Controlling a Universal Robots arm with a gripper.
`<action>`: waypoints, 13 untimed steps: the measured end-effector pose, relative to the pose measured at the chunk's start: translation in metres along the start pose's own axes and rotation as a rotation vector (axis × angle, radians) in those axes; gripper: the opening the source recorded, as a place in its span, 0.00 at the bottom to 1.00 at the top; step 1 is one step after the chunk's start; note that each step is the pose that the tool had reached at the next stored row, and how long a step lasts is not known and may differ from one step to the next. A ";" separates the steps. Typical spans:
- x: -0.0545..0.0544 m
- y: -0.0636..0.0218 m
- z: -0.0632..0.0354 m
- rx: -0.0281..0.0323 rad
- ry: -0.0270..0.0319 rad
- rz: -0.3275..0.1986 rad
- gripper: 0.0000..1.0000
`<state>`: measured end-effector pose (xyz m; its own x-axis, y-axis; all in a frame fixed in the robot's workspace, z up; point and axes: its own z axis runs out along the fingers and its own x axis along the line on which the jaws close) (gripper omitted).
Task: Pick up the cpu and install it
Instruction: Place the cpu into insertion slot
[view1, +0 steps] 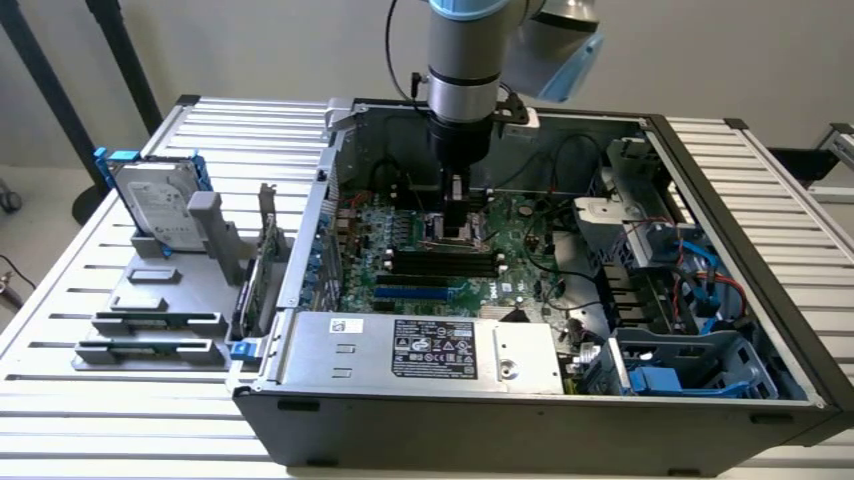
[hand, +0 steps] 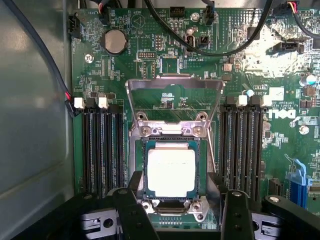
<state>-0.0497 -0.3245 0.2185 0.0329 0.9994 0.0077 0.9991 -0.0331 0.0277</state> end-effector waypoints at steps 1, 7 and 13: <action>-0.001 -0.0021 -0.0004 0.0002 -0.0001 0.000 0.60; -0.004 -0.0159 -0.0022 0.0007 -0.0001 0.000 0.35; -0.006 -0.0322 -0.0047 0.0009 0.0000 0.000 0.12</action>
<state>-0.0822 -0.3294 0.2223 0.0329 0.9994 0.0077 0.9991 -0.0331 0.0268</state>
